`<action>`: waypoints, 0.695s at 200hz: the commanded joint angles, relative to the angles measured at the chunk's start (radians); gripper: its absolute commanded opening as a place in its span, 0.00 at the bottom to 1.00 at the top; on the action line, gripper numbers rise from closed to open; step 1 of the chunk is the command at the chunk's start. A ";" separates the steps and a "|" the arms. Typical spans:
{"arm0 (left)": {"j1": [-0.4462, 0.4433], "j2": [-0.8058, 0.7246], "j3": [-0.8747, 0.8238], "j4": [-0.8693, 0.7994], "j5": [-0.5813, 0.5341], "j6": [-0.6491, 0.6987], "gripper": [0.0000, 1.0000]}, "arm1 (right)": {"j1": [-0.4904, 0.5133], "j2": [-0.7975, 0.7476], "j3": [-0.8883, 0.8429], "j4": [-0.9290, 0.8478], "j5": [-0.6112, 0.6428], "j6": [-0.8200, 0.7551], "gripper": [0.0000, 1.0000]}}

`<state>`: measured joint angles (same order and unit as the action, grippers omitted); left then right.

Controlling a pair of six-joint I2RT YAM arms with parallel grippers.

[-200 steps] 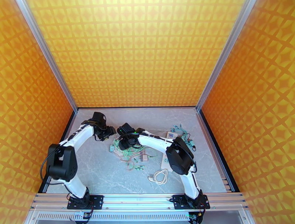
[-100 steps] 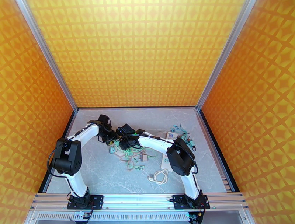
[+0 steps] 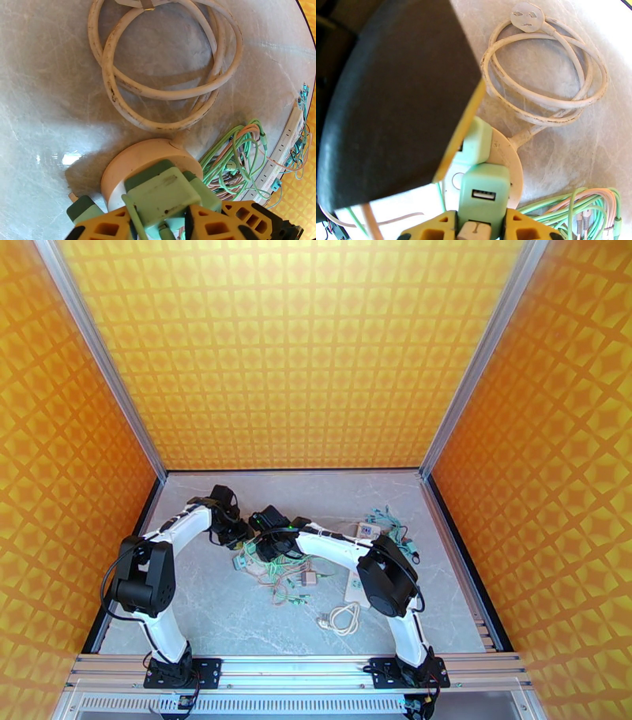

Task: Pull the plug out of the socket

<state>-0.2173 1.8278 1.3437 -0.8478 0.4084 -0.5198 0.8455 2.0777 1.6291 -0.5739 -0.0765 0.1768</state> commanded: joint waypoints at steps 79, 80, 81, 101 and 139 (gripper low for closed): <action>-0.054 0.111 -0.042 -0.046 -0.056 -0.014 0.35 | 0.079 -0.004 0.065 -0.051 0.125 -0.090 0.26; -0.055 0.112 -0.043 -0.045 -0.056 -0.015 0.35 | 0.082 -0.004 0.066 -0.052 0.126 -0.091 0.26; -0.055 0.112 -0.044 -0.045 -0.056 -0.016 0.35 | 0.085 -0.002 0.068 -0.052 0.126 -0.094 0.26; -0.054 0.110 -0.049 -0.042 -0.056 -0.020 0.35 | 0.127 0.012 0.084 -0.063 0.149 -0.125 0.26; -0.055 0.104 -0.060 -0.043 -0.056 -0.017 0.35 | 0.131 0.012 0.077 -0.054 0.147 -0.114 0.25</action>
<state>-0.2291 1.8385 1.3487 -0.8490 0.4076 -0.5266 0.9020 2.0861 1.6726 -0.6403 0.0845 0.1795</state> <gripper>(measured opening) 0.354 0.259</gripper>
